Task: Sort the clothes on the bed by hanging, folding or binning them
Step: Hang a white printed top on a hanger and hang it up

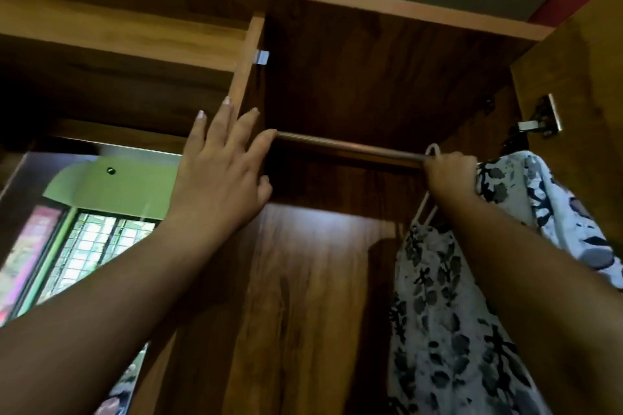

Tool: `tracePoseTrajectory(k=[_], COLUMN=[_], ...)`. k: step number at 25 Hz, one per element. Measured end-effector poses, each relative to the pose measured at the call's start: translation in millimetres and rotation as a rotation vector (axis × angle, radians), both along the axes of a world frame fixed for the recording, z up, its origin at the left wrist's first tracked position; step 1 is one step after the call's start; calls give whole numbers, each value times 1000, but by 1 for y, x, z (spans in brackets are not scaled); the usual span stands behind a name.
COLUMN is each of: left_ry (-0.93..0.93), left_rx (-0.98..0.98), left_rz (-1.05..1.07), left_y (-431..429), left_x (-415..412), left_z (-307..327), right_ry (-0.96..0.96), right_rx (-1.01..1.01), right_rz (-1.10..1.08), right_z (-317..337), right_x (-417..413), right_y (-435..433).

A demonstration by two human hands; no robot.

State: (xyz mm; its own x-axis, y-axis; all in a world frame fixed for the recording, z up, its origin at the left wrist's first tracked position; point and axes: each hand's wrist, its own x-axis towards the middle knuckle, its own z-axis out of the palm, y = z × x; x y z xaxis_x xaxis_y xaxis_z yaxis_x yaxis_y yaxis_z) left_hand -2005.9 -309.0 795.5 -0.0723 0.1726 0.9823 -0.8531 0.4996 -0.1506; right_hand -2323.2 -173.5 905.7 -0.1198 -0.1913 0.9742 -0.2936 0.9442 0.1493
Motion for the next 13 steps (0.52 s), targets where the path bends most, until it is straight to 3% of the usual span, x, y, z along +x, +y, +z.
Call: tracePoseTrajectory(k=[13], left_ry=[-25], left_rx=[20], left_rz=[20], left_y=[-2], left_x=[4], left_z=[-2], right_ry=[55], right_rx=[56], right_rz=[-97], right_z=[-24], right_x=[0], right_y=[-10])
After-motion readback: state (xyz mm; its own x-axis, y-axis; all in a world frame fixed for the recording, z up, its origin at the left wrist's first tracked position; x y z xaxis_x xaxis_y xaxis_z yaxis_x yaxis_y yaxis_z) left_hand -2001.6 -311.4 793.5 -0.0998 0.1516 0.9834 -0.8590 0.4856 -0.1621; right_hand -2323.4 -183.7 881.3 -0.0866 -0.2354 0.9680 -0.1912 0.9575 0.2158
